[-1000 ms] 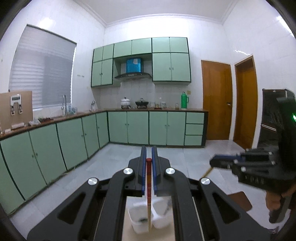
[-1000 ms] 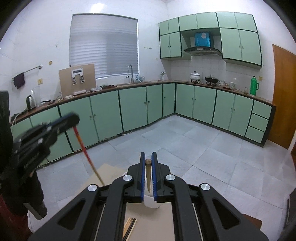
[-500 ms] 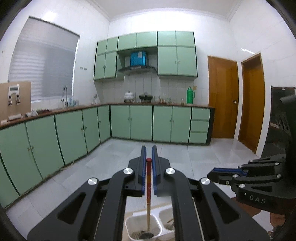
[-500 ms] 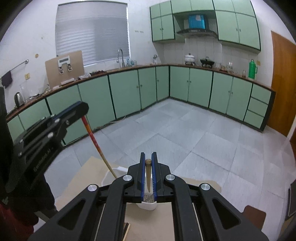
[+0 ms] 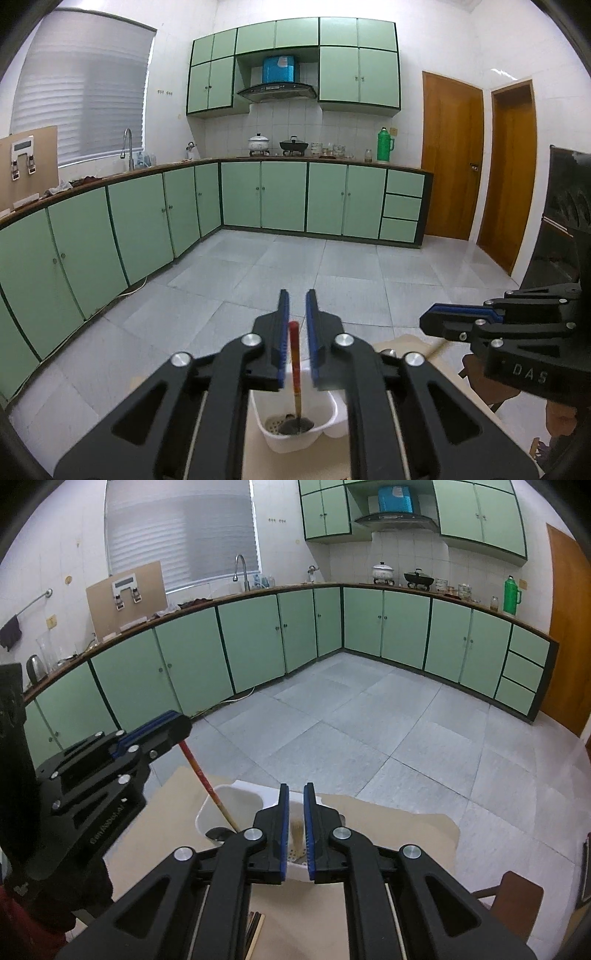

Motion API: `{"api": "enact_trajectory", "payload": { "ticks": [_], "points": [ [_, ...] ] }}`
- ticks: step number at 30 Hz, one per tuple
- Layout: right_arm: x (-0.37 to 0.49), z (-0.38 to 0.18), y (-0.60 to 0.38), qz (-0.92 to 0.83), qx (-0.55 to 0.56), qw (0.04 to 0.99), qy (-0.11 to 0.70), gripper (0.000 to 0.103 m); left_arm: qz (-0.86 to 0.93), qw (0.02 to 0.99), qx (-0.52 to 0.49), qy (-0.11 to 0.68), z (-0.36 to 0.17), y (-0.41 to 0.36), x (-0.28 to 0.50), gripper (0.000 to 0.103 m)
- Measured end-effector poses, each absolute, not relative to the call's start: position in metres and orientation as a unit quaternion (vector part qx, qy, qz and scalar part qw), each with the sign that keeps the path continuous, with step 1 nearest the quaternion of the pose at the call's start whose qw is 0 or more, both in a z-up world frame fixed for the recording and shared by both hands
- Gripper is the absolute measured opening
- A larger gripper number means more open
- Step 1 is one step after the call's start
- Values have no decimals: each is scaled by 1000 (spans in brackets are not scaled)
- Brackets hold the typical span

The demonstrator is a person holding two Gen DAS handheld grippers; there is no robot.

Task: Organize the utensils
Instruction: 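Open both tools to release the chopsticks and withdraw from the holder, then grasp a red-patterned chopstick with the right tool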

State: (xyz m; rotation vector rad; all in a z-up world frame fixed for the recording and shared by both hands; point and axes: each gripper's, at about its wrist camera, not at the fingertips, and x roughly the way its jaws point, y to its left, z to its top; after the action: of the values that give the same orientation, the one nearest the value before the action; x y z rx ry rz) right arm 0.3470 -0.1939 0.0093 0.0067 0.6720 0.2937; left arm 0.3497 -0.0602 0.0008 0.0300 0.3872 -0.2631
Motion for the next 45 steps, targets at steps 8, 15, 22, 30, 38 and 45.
{"api": "enact_trajectory", "payload": {
  "ticks": [8,15,22,30,38,45],
  "points": [
    [296,15,-217,102,27,951,289,65,-109,976,11,186,11,-38,301,63],
    [224,-8,-227,79,42,961,262,88,-104,971,-1,216,-16,-23,237,76],
    [164,-69,-218,76,43,951,296,90,-96,953,13,286,-78,-15,179,78],
    [117,-137,-194,80,28,934,347,90,-83,928,21,364,-147,-5,139,78],
    [93,-180,-177,87,4,915,393,84,-66,914,26,399,-182,-3,116,78],
    [93,-196,-166,82,-24,905,416,74,-61,911,26,407,-184,0,110,79]
  ]
}}
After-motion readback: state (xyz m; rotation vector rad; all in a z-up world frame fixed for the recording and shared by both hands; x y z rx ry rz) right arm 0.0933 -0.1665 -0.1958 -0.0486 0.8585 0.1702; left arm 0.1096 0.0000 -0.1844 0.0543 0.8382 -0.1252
